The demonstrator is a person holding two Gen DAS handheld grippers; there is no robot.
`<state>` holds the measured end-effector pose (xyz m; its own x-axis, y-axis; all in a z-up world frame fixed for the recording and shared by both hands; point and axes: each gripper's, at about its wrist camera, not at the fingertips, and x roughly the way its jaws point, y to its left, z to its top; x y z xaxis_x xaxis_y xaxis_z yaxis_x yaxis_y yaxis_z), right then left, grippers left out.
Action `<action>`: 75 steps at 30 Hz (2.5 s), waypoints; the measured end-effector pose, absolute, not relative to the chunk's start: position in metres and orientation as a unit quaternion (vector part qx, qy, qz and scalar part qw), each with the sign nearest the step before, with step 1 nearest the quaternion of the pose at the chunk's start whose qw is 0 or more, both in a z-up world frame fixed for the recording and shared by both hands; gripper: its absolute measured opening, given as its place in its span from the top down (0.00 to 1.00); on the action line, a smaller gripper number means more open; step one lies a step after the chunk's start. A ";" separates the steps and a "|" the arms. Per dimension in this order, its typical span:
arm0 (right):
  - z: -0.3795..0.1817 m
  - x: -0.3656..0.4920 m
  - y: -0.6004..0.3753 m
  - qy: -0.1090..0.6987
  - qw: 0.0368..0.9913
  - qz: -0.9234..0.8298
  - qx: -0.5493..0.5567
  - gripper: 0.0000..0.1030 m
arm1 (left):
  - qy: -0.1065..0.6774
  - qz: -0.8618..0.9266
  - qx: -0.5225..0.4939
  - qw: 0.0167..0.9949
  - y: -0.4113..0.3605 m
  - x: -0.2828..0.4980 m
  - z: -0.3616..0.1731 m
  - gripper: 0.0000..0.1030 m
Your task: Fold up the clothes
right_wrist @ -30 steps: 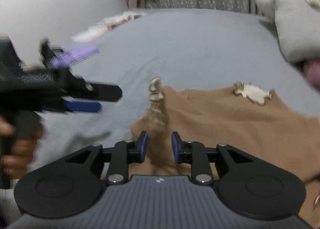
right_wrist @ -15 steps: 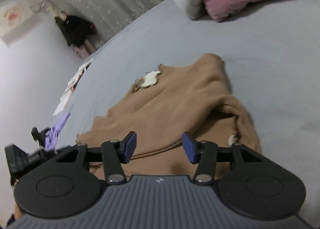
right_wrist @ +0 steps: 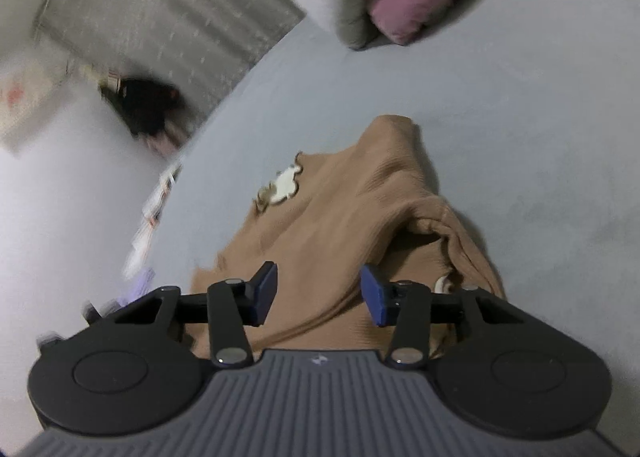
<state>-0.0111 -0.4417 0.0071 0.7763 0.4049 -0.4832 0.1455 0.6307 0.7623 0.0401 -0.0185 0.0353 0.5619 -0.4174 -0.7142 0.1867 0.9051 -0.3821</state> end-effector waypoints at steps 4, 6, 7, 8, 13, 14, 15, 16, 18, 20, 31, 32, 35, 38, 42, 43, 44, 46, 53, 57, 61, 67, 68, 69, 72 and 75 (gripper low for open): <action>-0.007 -0.005 -0.453 0.320 0.818 0.052 0.474 0.54 | 0.430 -0.166 -0.126 0.879 -0.022 0.037 0.040 0.84; -0.016 0.005 -0.452 0.324 0.810 0.041 0.487 0.54 | 0.428 -0.165 -0.135 0.878 -0.019 0.036 0.043 0.84; -0.017 0.007 -0.452 0.325 0.809 0.040 0.489 0.54 | 0.426 -0.166 -0.147 0.877 -0.016 0.035 0.045 0.84; -0.020 0.012 -0.450 0.322 0.808 0.041 0.492 0.54 | 0.423 -0.167 -0.159 0.876 -0.013 0.034 0.048 0.84; -0.022 0.024 -0.444 0.299 0.822 0.027 0.484 0.67 | 0.417 -0.168 -0.180 0.875 -0.013 0.030 0.058 0.84; -0.022 0.022 -0.445 0.293 0.829 0.015 0.476 0.85 | 0.414 -0.167 -0.186 0.875 -0.013 0.028 0.060 0.84; -0.022 0.020 -0.447 0.286 0.831 0.012 0.478 0.89 | 0.414 -0.167 -0.188 0.875 -0.013 0.028 0.061 0.84; -0.022 0.019 -0.449 0.284 0.830 0.012 0.480 0.89 | 0.412 -0.165 -0.191 0.875 -0.013 0.026 0.064 0.84; -0.016 0.014 -0.457 0.273 0.821 0.033 0.500 0.89 | 0.413 -0.160 -0.187 0.877 -0.012 0.023 0.067 0.84; -0.012 0.016 -0.460 0.271 0.818 0.056 0.504 0.89 | 0.423 -0.159 -0.189 0.872 -0.009 0.025 0.064 0.84; -0.025 0.022 -0.465 0.275 0.786 0.072 0.549 0.88 | 0.446 -0.168 -0.164 0.864 -0.005 0.036 0.063 0.83; -0.024 0.022 -0.464 0.276 0.786 0.075 0.548 0.88 | 0.446 -0.169 -0.164 0.864 -0.004 0.037 0.061 0.83; -0.025 0.020 -0.463 0.280 0.788 0.073 0.544 0.88 | 0.457 -0.165 -0.166 0.858 -0.002 0.042 0.056 0.83; -0.027 0.021 -0.462 0.286 0.786 0.075 0.543 0.88 | 0.461 -0.168 -0.139 0.860 -0.004 0.041 0.058 0.80; -0.029 0.022 -0.460 0.292 0.788 0.074 0.537 0.87 | 0.459 -0.156 -0.126 0.865 0.002 0.040 0.061 0.63; -0.029 0.022 -0.460 0.293 0.790 0.073 0.534 0.87 | 0.460 -0.157 -0.131 0.864 0.003 0.041 0.060 0.63; -0.030 0.023 -0.460 0.293 0.792 0.071 0.531 0.87 | 0.460 -0.160 -0.136 0.863 0.003 0.042 0.059 0.63; -0.031 0.022 -0.460 0.294 0.794 0.069 0.528 0.87 | 0.467 -0.162 -0.141 0.858 0.001 0.045 0.054 0.63; -0.031 0.021 -0.463 0.290 0.794 0.070 0.529 0.87 | 0.456 -0.146 -0.156 0.864 0.001 0.041 0.050 0.81; -0.034 0.019 -0.461 0.286 0.793 0.074 0.532 0.87 | 0.449 -0.155 -0.173 0.863 0.002 0.038 0.052 0.92; -0.035 0.016 -0.464 0.281 0.793 0.070 0.536 0.87 | 0.442 -0.144 -0.187 0.865 0.002 0.034 0.056 0.93; -0.023 0.004 -0.475 0.242 0.798 0.062 0.548 0.87 | 0.412 -0.168 -0.242 0.862 0.007 0.014 0.075 0.92; -0.021 0.002 -0.477 0.236 0.799 0.059 0.550 0.87 | 0.407 -0.174 -0.246 0.862 0.008 0.010 0.078 0.92; -0.021 -0.002 -0.479 0.229 0.800 0.049 0.553 0.87 | 0.406 -0.176 -0.248 0.862 0.007 0.008 0.079 0.92; -0.026 -0.008 -0.482 0.226 0.794 0.030 0.563 0.87 | 0.411 -0.180 -0.246 0.859 0.002 0.000 0.076 0.92; -0.025 -0.012 -0.480 0.233 0.790 0.032 0.566 0.87 | 0.428 -0.168 -0.232 0.857 0.000 -0.008 0.062 0.92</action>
